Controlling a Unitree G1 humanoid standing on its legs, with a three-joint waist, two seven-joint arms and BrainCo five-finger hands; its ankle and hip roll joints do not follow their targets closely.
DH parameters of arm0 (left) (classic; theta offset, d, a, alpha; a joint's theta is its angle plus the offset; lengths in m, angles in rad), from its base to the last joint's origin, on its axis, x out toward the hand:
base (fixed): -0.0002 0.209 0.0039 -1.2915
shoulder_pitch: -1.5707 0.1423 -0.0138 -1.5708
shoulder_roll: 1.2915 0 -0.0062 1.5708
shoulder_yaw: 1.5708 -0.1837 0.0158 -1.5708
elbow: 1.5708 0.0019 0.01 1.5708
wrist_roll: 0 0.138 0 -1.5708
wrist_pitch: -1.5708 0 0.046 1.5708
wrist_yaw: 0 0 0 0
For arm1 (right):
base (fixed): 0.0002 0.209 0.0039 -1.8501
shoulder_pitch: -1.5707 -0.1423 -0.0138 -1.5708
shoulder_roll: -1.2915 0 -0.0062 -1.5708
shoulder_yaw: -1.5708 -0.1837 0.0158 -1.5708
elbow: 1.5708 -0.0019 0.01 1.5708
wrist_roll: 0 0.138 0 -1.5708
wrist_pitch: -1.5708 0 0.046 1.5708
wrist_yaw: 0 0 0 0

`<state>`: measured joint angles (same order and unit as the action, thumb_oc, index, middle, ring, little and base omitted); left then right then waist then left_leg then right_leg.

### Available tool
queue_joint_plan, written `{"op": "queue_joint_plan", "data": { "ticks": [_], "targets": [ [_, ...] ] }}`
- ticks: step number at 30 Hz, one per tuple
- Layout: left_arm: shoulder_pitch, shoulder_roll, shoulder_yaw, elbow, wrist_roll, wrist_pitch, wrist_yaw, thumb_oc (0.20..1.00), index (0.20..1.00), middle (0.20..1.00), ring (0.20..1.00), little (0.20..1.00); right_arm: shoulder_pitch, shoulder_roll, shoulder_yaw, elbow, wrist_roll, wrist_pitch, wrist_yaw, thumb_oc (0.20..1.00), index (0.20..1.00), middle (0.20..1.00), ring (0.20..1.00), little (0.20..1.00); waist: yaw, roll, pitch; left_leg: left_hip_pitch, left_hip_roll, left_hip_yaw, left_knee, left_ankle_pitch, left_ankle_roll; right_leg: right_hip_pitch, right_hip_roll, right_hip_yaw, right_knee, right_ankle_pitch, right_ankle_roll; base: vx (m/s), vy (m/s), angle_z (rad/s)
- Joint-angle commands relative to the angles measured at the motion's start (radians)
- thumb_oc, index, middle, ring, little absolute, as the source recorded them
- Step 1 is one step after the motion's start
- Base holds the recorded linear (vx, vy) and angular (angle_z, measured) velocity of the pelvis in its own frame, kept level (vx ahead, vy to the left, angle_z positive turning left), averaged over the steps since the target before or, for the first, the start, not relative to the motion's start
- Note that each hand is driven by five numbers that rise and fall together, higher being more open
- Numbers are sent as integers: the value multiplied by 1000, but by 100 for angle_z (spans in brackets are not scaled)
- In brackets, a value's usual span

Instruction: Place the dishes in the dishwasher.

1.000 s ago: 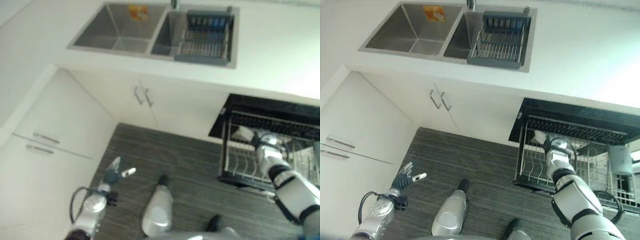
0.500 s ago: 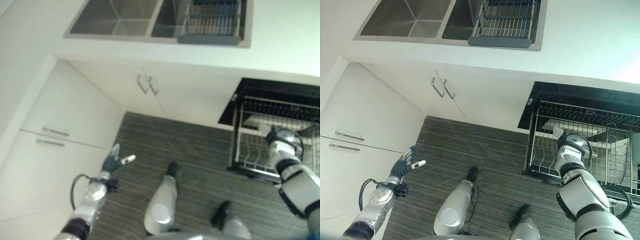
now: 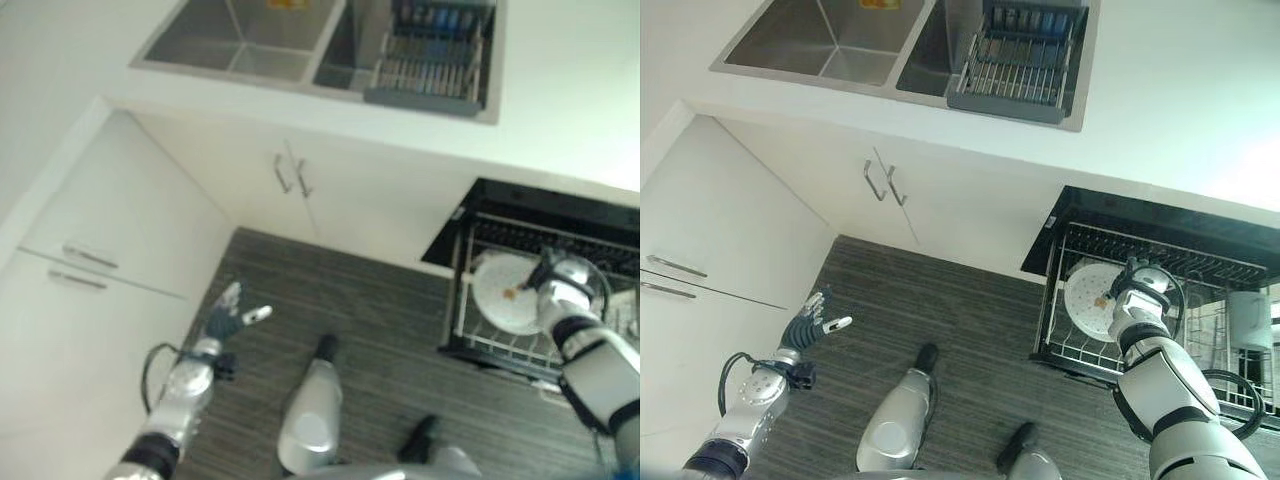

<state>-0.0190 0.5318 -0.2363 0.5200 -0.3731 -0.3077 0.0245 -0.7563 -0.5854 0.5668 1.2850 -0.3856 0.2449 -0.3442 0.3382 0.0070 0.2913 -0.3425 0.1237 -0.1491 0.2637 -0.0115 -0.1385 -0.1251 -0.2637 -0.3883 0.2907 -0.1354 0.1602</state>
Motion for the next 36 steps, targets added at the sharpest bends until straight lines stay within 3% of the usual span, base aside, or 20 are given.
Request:
{"op": "queue_joint_plan", "data": {
  "ticks": [1, 9, 16, 18, 20, 22, 26, 30, 36],
  "targets": [
    [3, 39, -14, -31, -2, -35, -2, 1000, 1000, 1000, 1000, 1000, -19, -21, -19, -23, 36, -15, -22, 1000, 1000, 1000, 1000, 1000, 14, 14, -3, -21, 69, 64, 36, -75, -8, 5, -63, 75, 9, 7, 81, 13, 2, -8],
    [7, 36, -11, -43, 22, -18, -21, 1000, 1000, 1000, 1000, 1000, 31, -2, -84, -60, 217, -59, -14, 1000, 1000, 1000, 1000, 1000, 1, -28, -30, -2, 90, 71, 36, -76, -7, 20, -44, 83, 9, 8, 77, 31, 11, -10],
    [32, 27, 17, -70, 44, 19, -31, 1000, 1000, 1000, 1000, 1000, 141, 43, -200, -149, 497, -176, 30, 1000, 1000, 1000, 1000, 1000, -25, -56, -65, 43, 102, 68, 36, -91, -8, 51, -23, 101, 9, -3, 73, 109, 8, -6],
    [41, 34, 39, -108, 53, 46, -49, 1000, 1000, 1000, 1000, 1000, 224, 38, -266, -262, 614, -222, 38, 1000, 1000, 1000, 1000, 1000, -47, -68, -78, 55, 111, 80, 36, -95, -10, 56, -22, 105, 9, -4, 72, 85, 0, -15],
    [44, 30, 44, -121, 49, 61, -45, 1000, 1000, 1000, 1000, 1000, 259, 42, -297, -320, 661, -229, 41, 1000, 1000, 1000, 1000, 1000, -59, -65, -80, 64, 117, 85, 36, -97, -12, 60, -22, 103, 9, -3, 71, 75, 13, -6],
    [79, 21, 71, -137, 46, 60, -45, 1000, 1000, 1000, 1000, 1000, 331, 40, -332, -442, 685, -214, 115, 1000, 1000, 1000, 1000, 1000, -81, -67, -85, 87, 120, 96, 36, -106, -11, 71, -18, 116, 9, -9, 73, 95, 41, -5],
    [139, 7, 124, -185, 57, 80, -57, 1000, 1000, 1000, 1000, 1000, 469, 32, -415, -657, 734, -209, 153, 1000, 1000, 1000, 1000, 1000, -123, -67, -94, 112, 134, 120, 36, -109, -13, 79, -18, 128, 9, -11, 70, 83, 56, -18],
    [181, -21, 180, -202, 60, 92, -66, 1000, 1000, 1000, 1000, 1000, 603, 70, -508, -881, 687, -223, 220, 1000, 1000, 1000, 1000, 1000, -175, -63, -105, 143, 144, 150, 36, -116, -12, 85, -20, 148, 9, -16, 72, 79, 63, -22],
    [199, -52, 195, -245, 73, 91, -68, 1000, 1000, 1000, 1000, 1000, 700, 143, -589, -1092, 698, -261, 246, 1000, 1000, 1000, 1000, 1000, -229, -56, -109, 179, 162, 191, 36, -122, -10, 92, -24, 169, 9, -21, 74, 44, 44, -15]
  ]
}}
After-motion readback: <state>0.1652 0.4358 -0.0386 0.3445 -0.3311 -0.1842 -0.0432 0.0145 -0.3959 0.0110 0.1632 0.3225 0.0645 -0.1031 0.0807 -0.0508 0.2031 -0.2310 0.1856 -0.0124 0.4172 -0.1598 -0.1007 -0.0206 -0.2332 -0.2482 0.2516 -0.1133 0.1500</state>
